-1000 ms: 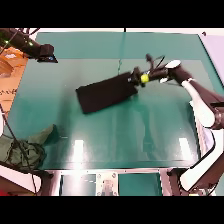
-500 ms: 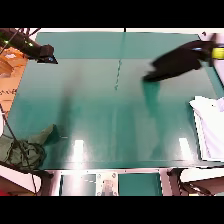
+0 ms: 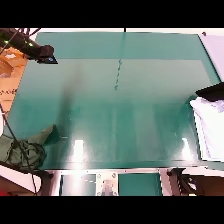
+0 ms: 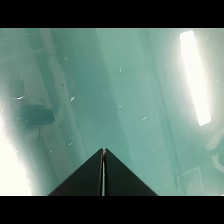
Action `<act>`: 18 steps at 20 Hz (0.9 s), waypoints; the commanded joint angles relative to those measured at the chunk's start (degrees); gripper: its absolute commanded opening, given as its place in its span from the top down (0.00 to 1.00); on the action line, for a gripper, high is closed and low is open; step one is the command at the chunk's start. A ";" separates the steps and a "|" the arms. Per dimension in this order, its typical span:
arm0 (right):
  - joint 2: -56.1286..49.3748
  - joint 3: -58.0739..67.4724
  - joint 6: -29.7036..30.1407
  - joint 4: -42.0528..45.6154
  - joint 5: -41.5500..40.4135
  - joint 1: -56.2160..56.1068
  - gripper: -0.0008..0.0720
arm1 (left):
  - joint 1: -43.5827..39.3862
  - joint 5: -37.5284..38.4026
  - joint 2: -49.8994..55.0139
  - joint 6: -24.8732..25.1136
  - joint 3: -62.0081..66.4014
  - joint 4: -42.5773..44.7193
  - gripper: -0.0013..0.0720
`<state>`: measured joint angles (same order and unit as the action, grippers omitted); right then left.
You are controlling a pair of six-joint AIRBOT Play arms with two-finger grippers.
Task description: Fold the shirts.
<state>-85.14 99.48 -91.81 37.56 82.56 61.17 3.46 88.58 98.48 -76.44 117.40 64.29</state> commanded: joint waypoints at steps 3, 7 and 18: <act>3.08 -0.02 -7.67 8.37 7.10 5.38 0.96 | 0.00 0.26 -0.04 0.00 0.02 -0.02 0.94; 5.62 -1.16 -15.80 23.65 14.03 5.40 0.96 | 0.00 1.57 -0.04 0.00 -0.09 -0.13 0.94; 9.22 -22.36 -18.12 46.45 13.94 5.40 0.96 | 0.00 1.97 -0.02 0.00 -0.22 -0.15 0.94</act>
<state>-76.18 83.90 -109.43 78.37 98.02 66.52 3.46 90.48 98.48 -76.44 117.21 64.12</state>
